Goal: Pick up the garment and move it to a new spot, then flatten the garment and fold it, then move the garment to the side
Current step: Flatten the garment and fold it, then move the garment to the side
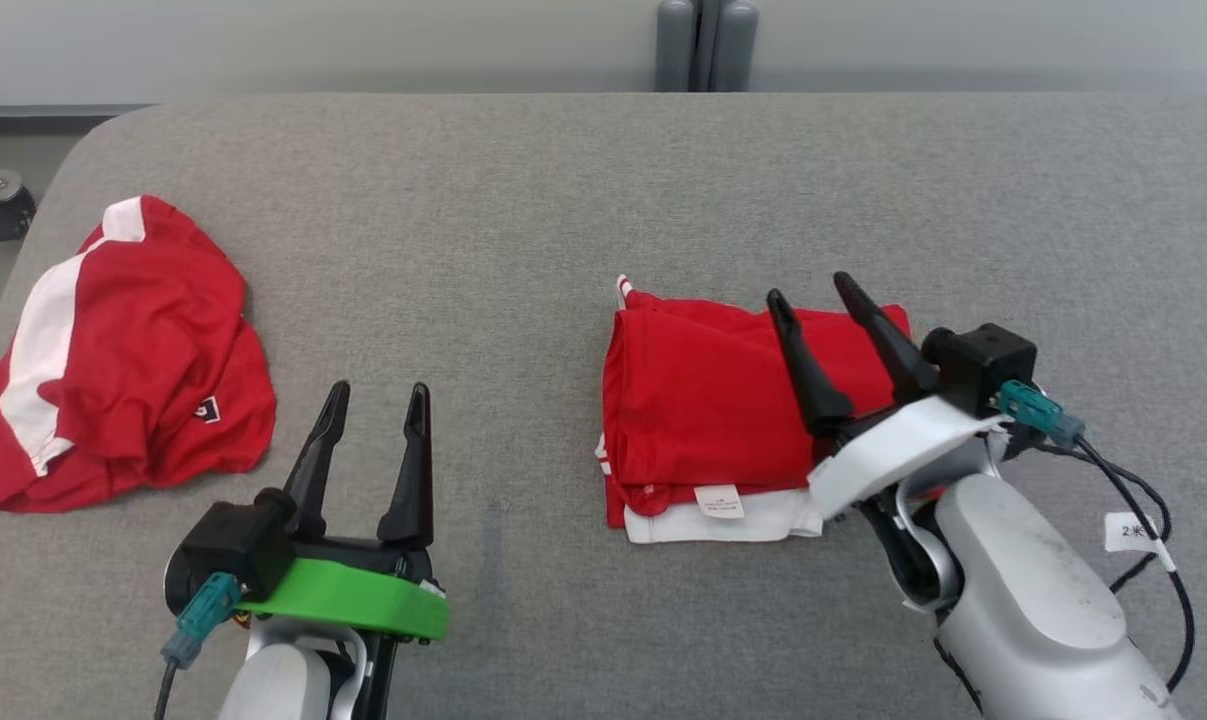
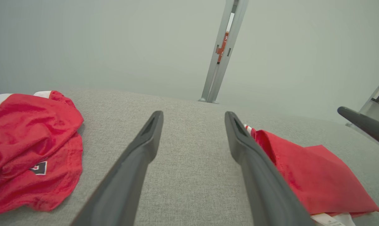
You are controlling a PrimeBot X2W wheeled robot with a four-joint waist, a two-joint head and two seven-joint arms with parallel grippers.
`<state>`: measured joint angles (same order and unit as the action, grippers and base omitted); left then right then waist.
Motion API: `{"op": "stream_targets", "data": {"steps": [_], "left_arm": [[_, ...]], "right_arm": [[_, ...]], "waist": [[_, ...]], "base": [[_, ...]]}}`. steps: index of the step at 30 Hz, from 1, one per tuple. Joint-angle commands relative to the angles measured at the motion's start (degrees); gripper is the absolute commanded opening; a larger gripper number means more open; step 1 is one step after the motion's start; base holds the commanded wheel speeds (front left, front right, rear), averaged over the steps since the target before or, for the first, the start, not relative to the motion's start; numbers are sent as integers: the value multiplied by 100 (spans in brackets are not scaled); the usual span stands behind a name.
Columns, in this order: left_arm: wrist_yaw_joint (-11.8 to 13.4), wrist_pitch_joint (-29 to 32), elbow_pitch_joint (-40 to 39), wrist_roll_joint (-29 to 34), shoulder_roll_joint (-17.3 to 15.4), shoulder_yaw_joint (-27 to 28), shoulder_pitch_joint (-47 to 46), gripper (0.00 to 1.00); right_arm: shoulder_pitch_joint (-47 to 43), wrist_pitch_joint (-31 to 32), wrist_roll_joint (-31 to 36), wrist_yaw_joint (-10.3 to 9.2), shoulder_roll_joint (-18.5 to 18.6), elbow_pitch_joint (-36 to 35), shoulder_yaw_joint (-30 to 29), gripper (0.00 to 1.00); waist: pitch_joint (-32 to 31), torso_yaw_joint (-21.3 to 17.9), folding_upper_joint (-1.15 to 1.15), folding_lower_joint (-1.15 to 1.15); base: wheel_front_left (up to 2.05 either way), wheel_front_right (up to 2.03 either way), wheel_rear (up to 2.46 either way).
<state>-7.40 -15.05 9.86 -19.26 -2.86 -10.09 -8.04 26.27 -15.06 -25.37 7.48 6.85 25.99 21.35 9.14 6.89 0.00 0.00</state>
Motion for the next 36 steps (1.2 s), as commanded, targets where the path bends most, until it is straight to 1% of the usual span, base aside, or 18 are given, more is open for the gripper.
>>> {"op": "stream_targets", "data": {"steps": [1, 4, 5, 7, 9, 11, 13, 17, 19, 29, 36], "left_arm": [[-15, -17, -38, 44, -9, 21, -13, 100], [-15, -16, -112, 54, -10, 38, -35, 100], [-15, -16, -135, 61, -9, 57, -37, 100], [-15, -16, -169, 62, -11, 102, -28, 100], [-15, -16, -192, 72, -10, 118, -4, 100], [-15, -16, -183, 67, -10, 122, 36, 100], [-15, -16, -164, -80, -11, 128, 67, 100], [-15, -16, -129, -32, -11, 131, 93, 100], [-15, -16, -117, -32, -11, 122, 109, 100], [-15, -16, -48, 35, -10, 30, 89, 100], [-15, -16, -18, -26, -10, -22, 53, 100]], "right_arm": [[-180, -14, 208, 2, 27, -181, -195, 100], [-428, -15, 802, 1, 181, -507, -619, 100], [-547, -15, 998, 1, 181, -621, -759, 100], [-753, -15, 1227, 1, 103, -826, -1012, 100], [-931, -15, 1460, 2, 102, -1000, -1174, 100], [-1112, -15, 1565, -1, 76, -1130, -1307, 100], [-1243, -15, 1671, 0, 17, -1331, -1445, 100], [-1479, -15, 1773, 0, -112, -1567, -1688, 100], [-1541, -15, 1806, 0, -160, -1617, -1713, 100], [-1532, -16, 1830, 0, -278, -1639, -1823, 100], [-1537, -16, 1799, 0, -318, -1606, -1874, 100]], "waist": [[-16, -210, 0, 0], [-18, -332, 0, 0], [-18, -375, 0, 0], [-20, -442, 0, 0], [-21, -489, 0, 0], [-28, -530, 0, 0], [-29, -557, 0, 0], [-43, -602, 0, 0], [-50, -617, 0, 0], [-50, -610, 0, 0], [-46, -542, 0, 0]], "base": [[0, 0, 0], [0, 0, 0], [0, 0, 0], [0, 0, 0], [0, 0, 0], [0, 0, 0], [0, 0, 0], [0, 0, 0], [0, 0, 0], [0, 0, 0], [0, 0, 0]]}}
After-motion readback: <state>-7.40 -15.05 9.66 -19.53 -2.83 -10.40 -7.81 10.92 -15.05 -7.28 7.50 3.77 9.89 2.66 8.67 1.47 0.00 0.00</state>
